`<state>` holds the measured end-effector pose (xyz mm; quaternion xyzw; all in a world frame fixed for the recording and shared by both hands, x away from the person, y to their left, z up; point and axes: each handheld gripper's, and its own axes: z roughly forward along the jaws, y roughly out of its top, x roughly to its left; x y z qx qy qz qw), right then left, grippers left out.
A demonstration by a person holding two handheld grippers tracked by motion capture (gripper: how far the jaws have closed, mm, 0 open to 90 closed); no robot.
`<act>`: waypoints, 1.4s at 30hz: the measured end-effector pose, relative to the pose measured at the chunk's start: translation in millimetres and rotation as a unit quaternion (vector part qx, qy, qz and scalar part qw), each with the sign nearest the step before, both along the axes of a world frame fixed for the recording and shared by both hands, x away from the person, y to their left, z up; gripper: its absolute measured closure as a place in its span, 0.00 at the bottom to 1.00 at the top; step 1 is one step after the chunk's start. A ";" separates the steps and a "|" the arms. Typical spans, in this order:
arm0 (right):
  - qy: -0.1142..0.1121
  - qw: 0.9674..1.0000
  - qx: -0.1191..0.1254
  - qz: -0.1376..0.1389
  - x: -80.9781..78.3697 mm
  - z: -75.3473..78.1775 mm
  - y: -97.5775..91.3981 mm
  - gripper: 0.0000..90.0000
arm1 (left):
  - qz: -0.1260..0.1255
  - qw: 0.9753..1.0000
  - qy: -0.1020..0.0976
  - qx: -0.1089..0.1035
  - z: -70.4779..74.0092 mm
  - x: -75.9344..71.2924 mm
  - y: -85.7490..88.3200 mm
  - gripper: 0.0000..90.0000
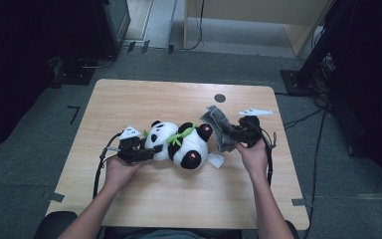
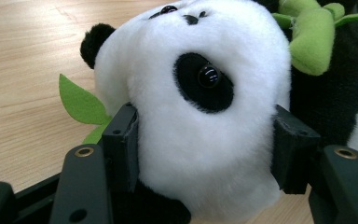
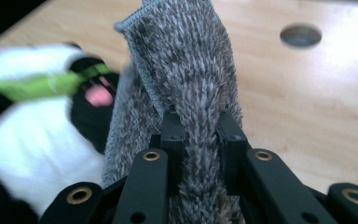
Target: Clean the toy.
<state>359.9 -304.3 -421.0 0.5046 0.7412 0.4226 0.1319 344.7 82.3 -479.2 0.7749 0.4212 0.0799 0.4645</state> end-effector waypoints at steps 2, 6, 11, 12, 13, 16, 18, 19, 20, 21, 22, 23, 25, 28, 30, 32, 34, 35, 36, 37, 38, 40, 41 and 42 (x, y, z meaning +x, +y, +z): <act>-0.014 1.000 0.011 0.003 -3.5 10.7 0.5 0.87 | 0.000 1.000 0.000 0.000 0.2 -0.1 -0.1 0.42; -0.045 0.999 0.021 0.020 -12.4 32.5 11.2 0.87 | 0.002 1.000 0.000 0.002 1.2 -0.8 -0.8 0.42; -0.061 0.996 0.028 0.062 -18.4 41.5 38.4 0.86 | 0.005 1.000 0.002 0.000 2.4 -1.7 -1.8 0.42; -0.060 0.995 0.026 0.072 -18.4 40.6 44.5 0.86 | 0.004 1.000 0.003 -0.002 2.5 -1.6 -1.8 0.42; -0.054 0.995 0.025 0.080 -18.5 39.1 50.5 0.86 | 0.002 1.000 0.003 -0.003 2.8 -1.8 -1.7 0.41; -0.042 0.994 0.016 0.104 -16.0 28.7 68.3 0.86 | -0.001 1.000 0.002 0.000 3.0 -1.4 -1.5 0.41; -0.028 0.993 0.014 0.118 -14.1 19.3 77.4 0.86 | 0.000 1.000 0.003 -0.001 2.8 -1.3 -1.8 0.41; -0.017 0.992 0.015 0.123 -13.0 14.1 80.6 0.86 | 0.000 1.000 0.004 -0.001 2.6 -1.1 -1.8 0.41; -0.007 0.992 0.014 0.129 -11.8 8.8 83.1 0.86 | 0.000 1.000 0.005 0.000 2.3 -0.8 -1.8 0.41; 0.002 0.991 0.016 0.132 -11.3 3.6 85.2 0.86 | 0.000 1.000 0.005 0.002 1.9 -0.6 -1.9 0.41; 0.001 0.991 0.017 0.131 -11.5 -1.5 86.4 0.85 | -0.001 1.000 0.006 0.003 1.7 -0.5 -1.9 0.40; 0.001 0.992 0.014 0.129 -11.8 -5.3 86.5 0.85 | -0.002 1.000 0.006 0.002 1.4 -0.4 -2.1 0.40; -0.011 0.992 0.006 0.129 -13.0 -8.1 84.3 0.85 | -0.003 1.000 0.009 0.002 1.4 0.4 -1.7 0.39; -0.021 0.991 -0.002 0.131 -16.6 -10.3 83.2 0.85 | -0.004 1.000 0.007 0.006 1.4 -0.1 -2.8 0.39; -0.013 0.992 0.011 0.127 -17.0 -12.5 80.4 0.85 | -0.004 1.000 0.008 0.007 1.4 -0.1 -3.1 0.39; -0.006 0.991 0.012 0.131 -18.1 -12.9 78.1 0.85 | -0.005 1.000 0.009 0.008 1.3 -0.2 -3.1 0.39; -0.010 0.991 0.002 0.131 -21.6 -13.5 75.8 0.85 | -0.005 1.000 0.009 0.008 1.4 -0.2 -3.1 0.39; -0.013 0.991 -0.002 0.132 -23.5 -14.7 74.0 0.85 | -0.005 1.000 0.009 0.008 1.4 -0.2 -3.1 0.38; -0.014 0.991 -0.004 0.130 -25.2 -15.9 71.9 0.85 | -0.004 1.000 0.009 0.007 1.3 -0.1 -3.1 0.38; -0.013 0.992 -0.005 0.129 -26.9 -17.1 69.6 0.85 | -0.004 1.000 0.010 0.007 1.3 -0.1 -3.1 0.38; -0.011 0.992 -0.008 0.129 -28.4 -18.3 67.3 0.85 | -0.004 1.000 0.009 0.007 1.2 -0.3 -3.2 0.38; -0.007 0.992 -0.007 0.126 -31.7 -21.6 62.2 0.85 | -0.004 1.000 0.009 0.006 1.1 -0.3 -3.0 0.38; -0.008 0.992 -0.007 0.124 -33.5 -24.3 59.5 0.86 | -0.004 1.000 0.009 0.005 1.1 -0.3 -3.1 0.38; -0.005 0.993 -0.008 0.121 -35.0 -27.4 56.4 0.86 | -0.004 1.000 0.010 0.004 1.0 -0.2 -3.0 0.38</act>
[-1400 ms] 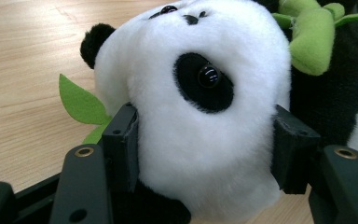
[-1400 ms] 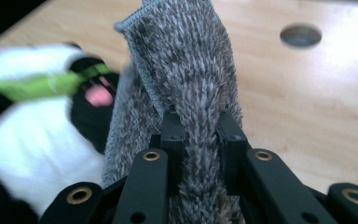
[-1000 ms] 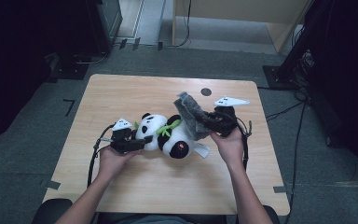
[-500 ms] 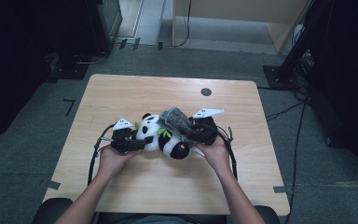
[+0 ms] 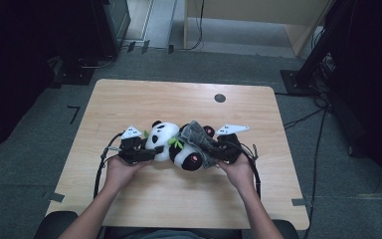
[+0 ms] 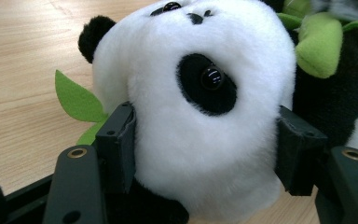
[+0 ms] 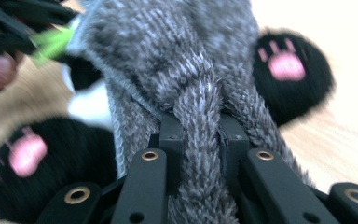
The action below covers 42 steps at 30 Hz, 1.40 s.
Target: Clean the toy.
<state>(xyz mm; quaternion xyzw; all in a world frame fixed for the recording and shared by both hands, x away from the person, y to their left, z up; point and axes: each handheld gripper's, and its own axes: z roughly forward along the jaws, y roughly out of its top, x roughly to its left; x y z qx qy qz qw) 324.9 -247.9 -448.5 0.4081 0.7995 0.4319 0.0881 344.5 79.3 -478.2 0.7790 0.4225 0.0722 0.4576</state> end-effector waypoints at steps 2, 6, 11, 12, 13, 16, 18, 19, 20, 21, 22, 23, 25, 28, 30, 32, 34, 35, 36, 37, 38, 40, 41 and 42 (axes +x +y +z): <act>0.009 1.000 0.002 -0.004 -0.9 -5.7 -6.5 0.86 | 0.000 1.000 0.000 -0.002 -0.2 0.2 0.2 0.38; 0.023 1.000 -0.002 -0.007 -0.9 -9.7 -12.6 0.86 | -0.001 1.000 -0.001 -0.002 -0.3 0.5 0.3 0.36; 0.050 0.998 -0.021 -0.016 2.7 -15.7 -21.6 0.86 | 0.001 1.000 0.001 -0.005 -0.7 1.2 0.5 0.34; 0.058 0.998 -0.030 -0.020 3.3 -17.1 -23.5 0.86 | 0.001 1.000 0.002 -0.005 -0.8 1.4 0.6 0.33; 0.063 0.997 -0.036 -0.021 4.8 -18.9 -25.8 0.86 | 0.002 1.000 0.002 -0.006 -0.8 1.5 0.7 0.33; 0.082 0.996 -0.033 -0.034 8.1 -21.0 -34.1 0.86 | 0.002 1.000 0.004 -0.004 -1.1 2.2 0.7 0.29; 0.085 0.995 -0.040 -0.043 10.2 -21.5 -39.7 0.86 | 0.002 1.000 0.006 -0.004 -1.2 2.8 0.3 0.26; 0.088 0.994 -0.041 -0.048 10.9 -21.2 -42.4 0.86 | 0.001 1.000 0.007 -0.004 -1.5 3.1 0.3 0.25; 0.091 0.994 -0.040 -0.052 11.9 -20.6 -45.5 0.86 | 0.001 1.000 0.007 -0.005 -1.7 3.3 0.3 0.24; 0.092 0.993 -0.038 -0.058 12.1 -19.6 -48.6 0.86 | 0.000 1.000 0.007 -0.006 -2.0 3.5 0.5 0.23; 0.091 0.993 -0.038 -0.064 12.6 -18.7 -52.0 0.86 | -0.001 1.000 0.005 -0.006 -2.5 3.6 0.7 0.22; 0.091 0.992 -0.038 -0.073 12.7 -17.7 -55.7 0.86 | -0.003 1.000 0.005 -0.006 -2.8 3.8 0.9 0.21; 0.092 0.991 -0.031 -0.089 13.5 -15.8 -64.5 0.86 | -0.003 1.000 0.003 -0.006 -2.9 3.7 1.0 0.20; 0.082 0.990 -0.009 -0.112 13.0 -10.2 -77.7 0.86 | -0.006 1.000 0.001 -0.005 -3.1 3.5 1.3 0.19; 0.070 0.990 0.010 -0.124 10.9 -3.1 -84.6 0.86 | -0.006 1.000 -0.001 -0.006 -3.5 3.3 1.4 0.19; 0.056 0.990 0.022 -0.124 7.9 5.5 -86.9 0.87 | -0.006 1.000 -0.003 -0.006 -3.8 3.2 1.4 0.18; 0.041 0.992 0.025 -0.120 5.2 15.5 -84.4 0.87 | -0.005 1.000 -0.004 -0.007 -3.7 3.0 1.2 0.18; 0.033 0.992 0.029 -0.118 3.9 20.7 -82.0 0.87 | -0.005 1.000 -0.004 -0.007 -3.6 2.9 1.1 0.18; 0.025 0.993 0.032 -0.113 2.9 25.8 -79.0 0.87 | -0.004 1.000 -0.004 -0.007 -3.6 2.7 1.0 0.18; 0.018 0.993 0.035 -0.107 2.0 30.9 -75.2 0.86 | -0.004 1.000 -0.006 -0.006 -3.5 2.4 0.9 0.18; 0.012 0.994 0.034 -0.102 1.3 36.1 -70.8 0.87 | -0.004 1.000 -0.007 -0.006 -3.5 2.2 0.8 0.18; -0.004 0.996 0.035 -0.088 0.2 46.3 -61.0 0.87 | -0.002 1.000 -0.007 -0.007 -3.5 1.4 0.5 0.18; -0.010 0.996 0.034 -0.081 -0.6 51.3 -55.4 0.87 | -0.001 1.000 -0.008 -0.008 -3.6 1.1 0.1 0.18; -0.017 0.996 0.036 -0.073 -1.1 55.8 -49.7 0.87 | -0.001 1.000 -0.008 -0.008 -3.6 0.8 0.0 0.18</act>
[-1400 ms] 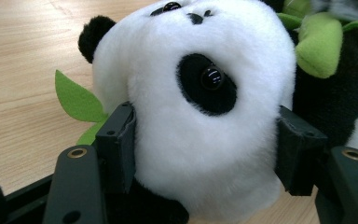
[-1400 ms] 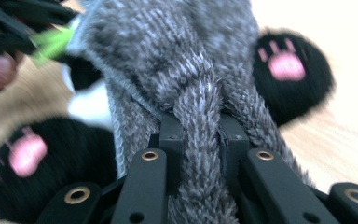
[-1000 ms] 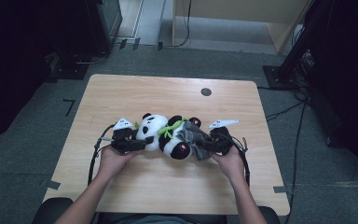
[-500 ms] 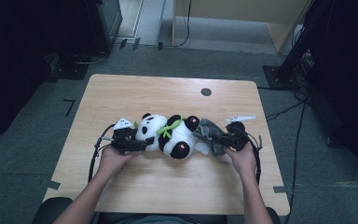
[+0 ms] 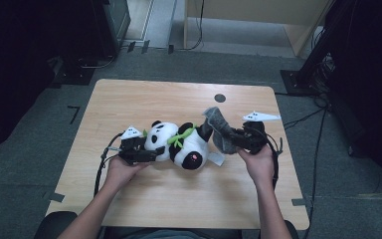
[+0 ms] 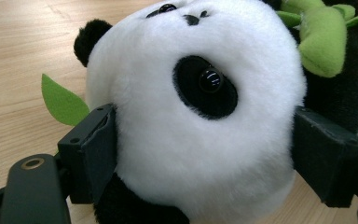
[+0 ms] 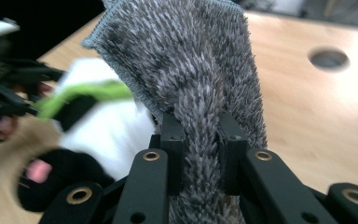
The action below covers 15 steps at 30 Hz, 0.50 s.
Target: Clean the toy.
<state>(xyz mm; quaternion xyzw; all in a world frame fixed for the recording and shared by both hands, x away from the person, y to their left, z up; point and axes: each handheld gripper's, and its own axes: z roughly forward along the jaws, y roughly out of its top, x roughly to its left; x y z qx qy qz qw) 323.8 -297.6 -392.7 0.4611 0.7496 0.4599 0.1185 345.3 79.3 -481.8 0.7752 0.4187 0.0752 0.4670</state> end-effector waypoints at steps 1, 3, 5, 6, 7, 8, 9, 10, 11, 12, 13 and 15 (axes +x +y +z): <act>-0.006 1.000 0.001 0.010 0.1 3.8 5.9 0.87 | 0.000 1.000 -0.001 0.001 -0.1 -0.2 0.1 0.18; -0.017 0.999 -0.002 0.030 0.9 9.2 19.6 0.87 | 0.000 1.000 -0.002 0.001 -0.2 -0.6 0.1 0.18; -0.021 0.999 -0.005 0.048 2.4 10.7 34.8 0.86 | 0.001 1.000 -0.004 0.001 -0.3 -0.9 0.0 0.18; -0.021 0.998 -0.005 0.059 3.4 10.0 42.1 0.86 | 0.002 1.000 -0.004 0.001 -0.3 -0.9 0.0 0.18; -0.018 0.998 -0.008 0.068 4.5 8.5 49.3 0.86 | 0.002 1.000 -0.004 0.001 -0.3 -1.0 0.0 0.18; -0.016 0.997 -0.014 0.077 6.1 6.1 55.9 0.86 | 0.002 1.000 -0.004 0.001 -0.3 -1.0 0.0 0.18; -0.010 0.996 -0.018 0.084 7.7 2.9 62.1 0.86 | 0.002 1.000 -0.004 0.001 -0.3 -1.2 -0.1 0.18; -0.005 0.996 -0.021 0.089 9.4 -0.8 67.6 0.86 | 0.003 1.000 -0.004 0.002 -0.4 -1.4 -0.1 0.18; -0.001 0.995 -0.023 0.096 11.1 -5.0 71.9 0.86 | 0.003 1.000 -0.005 0.002 -0.5 -1.7 -0.2 0.18; 0.006 0.994 -0.026 0.103 12.8 -9.7 75.6 0.86 | 0.003 1.000 -0.005 0.002 -0.7 -2.0 -0.2 0.18; 0.016 0.994 -0.027 0.105 13.9 -14.6 79.0 0.86 | 0.002 1.000 -0.005 0.003 -0.8 -2.3 -0.4 0.18; 0.026 0.993 -0.035 0.111 16.1 -25.3 83.9 0.86 | 0.002 1.000 -0.008 0.006 -1.0 -2.9 -1.0 0.19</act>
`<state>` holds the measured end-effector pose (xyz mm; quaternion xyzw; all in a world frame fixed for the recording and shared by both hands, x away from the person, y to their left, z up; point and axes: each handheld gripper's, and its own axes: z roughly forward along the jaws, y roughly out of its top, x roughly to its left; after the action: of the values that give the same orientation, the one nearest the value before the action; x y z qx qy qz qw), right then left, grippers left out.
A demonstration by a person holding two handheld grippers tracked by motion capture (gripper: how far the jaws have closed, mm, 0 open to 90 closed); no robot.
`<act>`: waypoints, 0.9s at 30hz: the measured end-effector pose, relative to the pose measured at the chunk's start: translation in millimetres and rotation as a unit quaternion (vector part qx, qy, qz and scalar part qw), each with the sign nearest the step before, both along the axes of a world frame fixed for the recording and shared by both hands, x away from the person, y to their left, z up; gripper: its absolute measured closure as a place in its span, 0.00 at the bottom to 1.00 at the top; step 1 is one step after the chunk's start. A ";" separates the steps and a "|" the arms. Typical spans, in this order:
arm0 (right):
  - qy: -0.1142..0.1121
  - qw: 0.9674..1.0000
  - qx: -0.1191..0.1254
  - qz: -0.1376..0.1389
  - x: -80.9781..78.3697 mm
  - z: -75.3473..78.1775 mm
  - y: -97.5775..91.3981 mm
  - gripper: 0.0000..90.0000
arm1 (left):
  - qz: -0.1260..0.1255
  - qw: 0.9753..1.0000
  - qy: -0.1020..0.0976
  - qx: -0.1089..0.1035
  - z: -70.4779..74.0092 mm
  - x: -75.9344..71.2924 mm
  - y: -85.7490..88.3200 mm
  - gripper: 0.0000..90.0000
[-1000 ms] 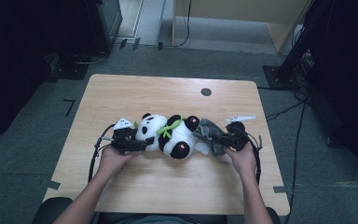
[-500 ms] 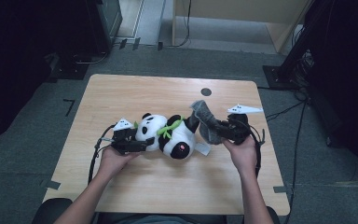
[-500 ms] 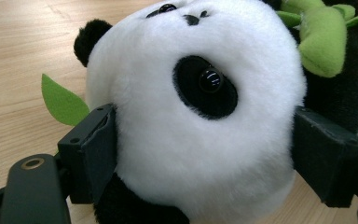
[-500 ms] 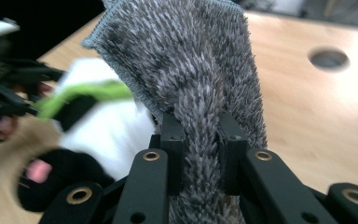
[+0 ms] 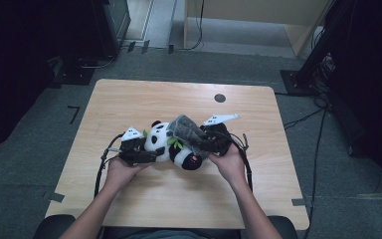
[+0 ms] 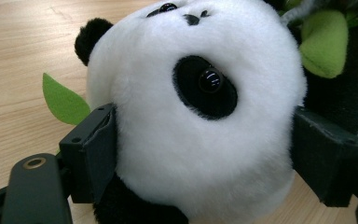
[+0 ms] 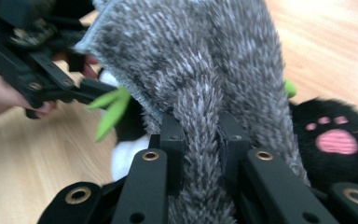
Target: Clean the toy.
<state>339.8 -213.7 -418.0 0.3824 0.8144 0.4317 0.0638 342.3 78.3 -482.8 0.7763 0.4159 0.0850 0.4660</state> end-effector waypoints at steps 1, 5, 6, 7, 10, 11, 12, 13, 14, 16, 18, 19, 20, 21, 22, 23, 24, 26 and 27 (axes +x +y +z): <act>-0.002 1.000 0.003 -0.004 -0.2 -3.6 0.6 0.86 | 0.001 1.000 0.000 -0.001 -0.1 0.0 0.0 0.19; -0.005 1.000 0.015 -0.008 -1.1 -10.6 -3.6 0.85 | 0.002 1.000 -0.003 0.001 -0.8 0.1 -0.9 0.20; -0.009 1.000 0.015 -0.009 -1.9 -12.4 -4.9 0.85 | 0.002 1.000 -0.003 0.004 -0.7 0.2 -1.0 0.20; -0.010 1.000 0.015 -0.009 -2.1 -13.8 -5.9 0.85 | 0.004 1.000 -0.002 0.005 -0.5 0.2 -1.4 0.20; -0.008 1.000 0.011 -0.009 -3.1 -14.5 -8.2 0.85 | 0.006 1.000 0.004 0.006 0.1 0.9 -1.7 0.20; -0.011 1.000 0.007 -0.009 -3.9 -14.8 -9.2 0.85 | 0.005 1.000 0.005 0.006 0.1 1.3 -1.6 0.20; -0.013 1.000 0.005 -0.010 -4.9 -15.7 -10.7 0.85 | 0.005 1.000 0.006 0.006 0.2 1.5 -1.5 0.20; -0.012 1.000 0.005 -0.011 -5.6 -16.9 -13.0 0.85 | 0.004 1.000 0.006 0.006 0.2 1.8 -1.4 0.20; -0.008 1.000 0.006 -0.013 -6.1 -18.2 -16.1 0.85 | 0.003 1.000 0.007 0.005 0.3 2.0 -1.4 0.20; 0.003 1.000 0.011 -0.017 -6.4 -21.3 -22.7 0.86 | 0.003 1.000 0.006 0.004 0.2 2.2 -1.3 0.20; 0.016 1.000 0.012 -0.021 -7.0 -24.1 -28.5 0.86 | 0.001 1.000 0.006 0.002 -0.1 2.3 -0.9 0.20; 0.017 1.000 0.011 -0.023 -7.8 -25.6 -31.0 0.86 | 0.001 1.000 0.006 0.002 0.0 2.4 -0.8 0.20; 0.020 0.999 0.010 -0.025 -8.6 -27.5 -33.4 0.86 | 0.001 1.000 0.006 0.002 0.2 2.6 -0.7 0.20; 0.025 0.999 0.012 -0.027 -9.1 -29.5 -36.0 0.86 | 0.001 1.000 0.007 0.002 0.3 2.9 -0.7 0.20; 0.030 0.999 0.012 -0.030 -9.3 -31.3 -38.6 0.86 | 0.000 1.000 0.008 0.001 0.4 3.4 -0.5 0.20; 0.035 0.999 0.010 -0.033 -9.4 -33.0 -40.9 0.86 | 0.000 1.000 0.008 0.000 0.3 3.9 -0.3 0.20; 0.037 0.999 0.008 -0.035 -9.3 -34.7 -43.3 0.86 | 0.000 1.000 0.008 -0.003 0.2 4.3 -0.2 0.20; 0.049 0.998 0.006 -0.039 -9.2 -37.5 -46.8 0.86 | -0.001 1.000 0.006 -0.006 -0.4 5.1 0.2 0.20; 0.049 0.998 0.006 -0.042 -9.8 -38.9 -48.3 0.86 | -0.002 1.000 0.004 -0.008 -0.7 5.4 0.4 0.20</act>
<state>330.1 -262.0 -456.9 0.4372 0.7973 0.4142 0.0395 347.8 78.7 -483.6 0.7741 0.4166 0.0775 0.4703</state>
